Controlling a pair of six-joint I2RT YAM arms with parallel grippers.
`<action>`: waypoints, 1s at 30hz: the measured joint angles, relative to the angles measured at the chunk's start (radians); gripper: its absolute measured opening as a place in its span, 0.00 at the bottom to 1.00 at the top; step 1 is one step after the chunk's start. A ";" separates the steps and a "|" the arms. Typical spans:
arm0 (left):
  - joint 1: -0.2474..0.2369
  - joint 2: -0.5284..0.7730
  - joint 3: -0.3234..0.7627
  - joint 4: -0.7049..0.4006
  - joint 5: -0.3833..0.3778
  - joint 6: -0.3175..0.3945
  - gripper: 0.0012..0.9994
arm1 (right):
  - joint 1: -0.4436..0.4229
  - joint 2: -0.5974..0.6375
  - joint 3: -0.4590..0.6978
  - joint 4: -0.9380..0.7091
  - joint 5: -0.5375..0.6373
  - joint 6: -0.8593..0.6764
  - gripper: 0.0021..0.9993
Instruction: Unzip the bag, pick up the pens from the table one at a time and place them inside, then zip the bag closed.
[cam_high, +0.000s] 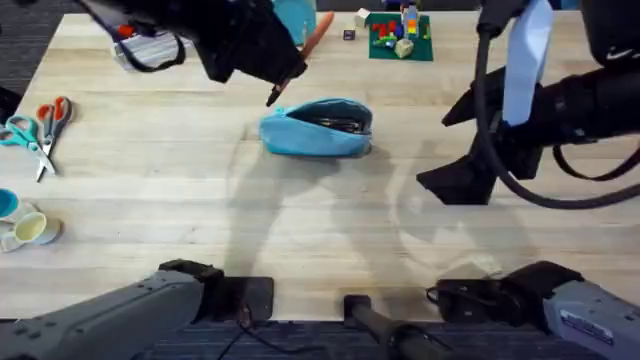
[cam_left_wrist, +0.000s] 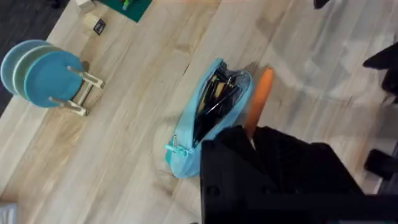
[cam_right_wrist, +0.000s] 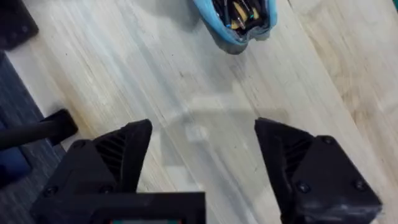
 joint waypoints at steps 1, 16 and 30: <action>-0.003 0.008 0.000 0.001 0.000 0.018 0.04 | 0.000 0.000 0.000 0.000 0.000 0.000 1.00; -0.008 0.136 0.000 0.035 0.054 0.238 0.04 | 0.000 0.000 0.000 0.000 0.000 0.000 1.00; -0.052 0.224 0.001 0.081 0.053 0.249 0.04 | 0.000 0.000 0.000 0.000 0.000 0.000 1.00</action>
